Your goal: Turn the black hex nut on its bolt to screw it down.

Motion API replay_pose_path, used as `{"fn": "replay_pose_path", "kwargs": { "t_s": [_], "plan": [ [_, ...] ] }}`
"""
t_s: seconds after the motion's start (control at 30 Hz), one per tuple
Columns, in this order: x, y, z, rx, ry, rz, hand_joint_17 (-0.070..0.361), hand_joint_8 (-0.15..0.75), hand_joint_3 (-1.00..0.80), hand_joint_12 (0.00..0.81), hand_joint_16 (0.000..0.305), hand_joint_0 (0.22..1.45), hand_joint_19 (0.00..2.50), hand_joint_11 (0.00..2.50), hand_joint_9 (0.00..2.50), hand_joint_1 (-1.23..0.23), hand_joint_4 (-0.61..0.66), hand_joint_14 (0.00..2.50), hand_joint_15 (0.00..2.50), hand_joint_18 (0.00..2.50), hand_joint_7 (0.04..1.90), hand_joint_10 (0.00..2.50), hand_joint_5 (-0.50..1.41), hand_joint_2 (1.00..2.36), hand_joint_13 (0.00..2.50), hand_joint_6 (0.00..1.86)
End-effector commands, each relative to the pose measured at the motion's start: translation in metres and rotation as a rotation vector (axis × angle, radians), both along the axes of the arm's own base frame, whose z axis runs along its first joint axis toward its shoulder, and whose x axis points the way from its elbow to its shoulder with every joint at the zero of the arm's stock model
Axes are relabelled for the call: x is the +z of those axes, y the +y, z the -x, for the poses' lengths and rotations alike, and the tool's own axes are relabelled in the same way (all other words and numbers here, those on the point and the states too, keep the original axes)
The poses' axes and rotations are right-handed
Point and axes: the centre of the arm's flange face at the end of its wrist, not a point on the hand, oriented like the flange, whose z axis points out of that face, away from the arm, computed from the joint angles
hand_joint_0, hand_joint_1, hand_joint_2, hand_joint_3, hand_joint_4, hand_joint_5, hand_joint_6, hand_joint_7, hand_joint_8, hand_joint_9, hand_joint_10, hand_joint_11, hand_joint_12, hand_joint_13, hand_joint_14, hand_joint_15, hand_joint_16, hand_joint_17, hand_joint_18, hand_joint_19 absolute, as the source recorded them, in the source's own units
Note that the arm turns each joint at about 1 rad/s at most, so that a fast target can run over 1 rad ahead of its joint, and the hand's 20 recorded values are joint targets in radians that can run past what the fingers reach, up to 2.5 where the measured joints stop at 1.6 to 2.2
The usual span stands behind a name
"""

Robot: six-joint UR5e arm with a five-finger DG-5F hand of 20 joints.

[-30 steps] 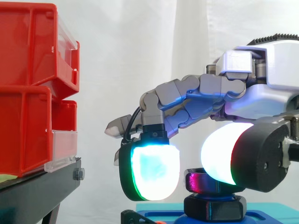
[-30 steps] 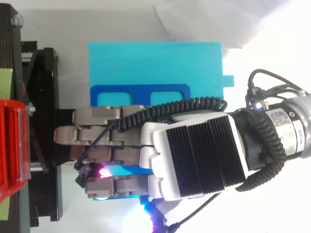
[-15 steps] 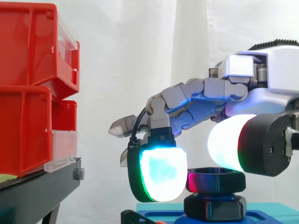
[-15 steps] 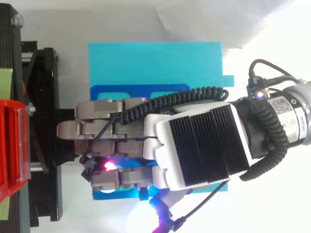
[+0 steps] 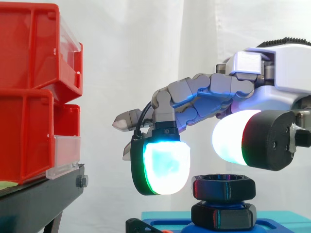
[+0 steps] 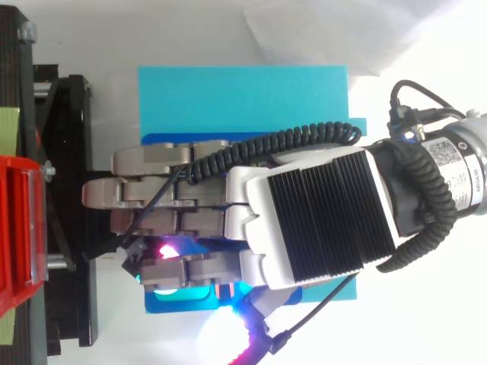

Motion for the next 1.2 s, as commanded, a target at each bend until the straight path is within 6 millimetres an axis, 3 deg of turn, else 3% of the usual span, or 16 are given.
{"fn": "replay_pose_path", "kwargs": {
  "t_s": [0.0, 0.03, 0.2, 0.7, 0.93, 1.17],
  "plan": [
    [0.0, -0.003, 0.0, -0.005, -0.002, 0.005, 0.11, 0.292, -0.5, 0.346, 0.049, 0.53, 0.19, 0.21, 0.56, -0.25, 0.27, 0.0, 0.06, 0.07, 1.21, 0.0, -0.08, 1.0, 0.2, 0.56],
    [-0.01, -0.004, -0.001, -0.006, 0.011, 0.006, 0.11, 0.292, -0.5, 0.346, 0.049, 0.52, 0.19, 0.21, 0.56, -0.25, 0.27, 0.0, 0.06, 0.07, 1.21, 0.0, -0.08, 1.0, 0.2, 0.56],
    [-0.024, -0.01, -0.006, 0.007, 0.007, 0.002, 0.11, 0.294, -0.5, 0.346, 0.049, 0.53, 0.19, 0.21, 0.56, -0.25, 0.27, 0.0, 0.06, 0.07, 1.21, 0.0, -0.08, 1.0, 0.2, 0.56],
    [-0.016, -0.007, -0.008, 0.03, -0.005, -0.004, 0.109, 0.293, -0.5, 0.346, 0.049, 0.53, 0.19, 0.21, 0.55, -0.25, 0.27, 0.0, 0.06, 0.07, 1.21, 0.0, -0.08, 1.0, 0.21, 0.57],
    [-0.016, -0.008, -0.007, 0.042, 0.004, -0.013, 0.11, 0.299, -0.5, 0.348, 0.049, 0.53, 0.19, 0.22, 0.58, -0.25, 0.27, 0.0, 0.07, 0.08, 1.1, 0.0, -0.1, 1.0, 0.22, 0.66],
    [0.0, -0.01, -0.013, 0.076, -0.018, -0.009, 0.11, 0.301, -0.5, 0.348, 0.049, 0.53, 0.2, 0.23, 0.58, -0.26, 0.27, 0.0, 0.07, 0.09, 1.03, 0.01, -0.1, 1.0, 0.22, 0.7]
  ]
}}
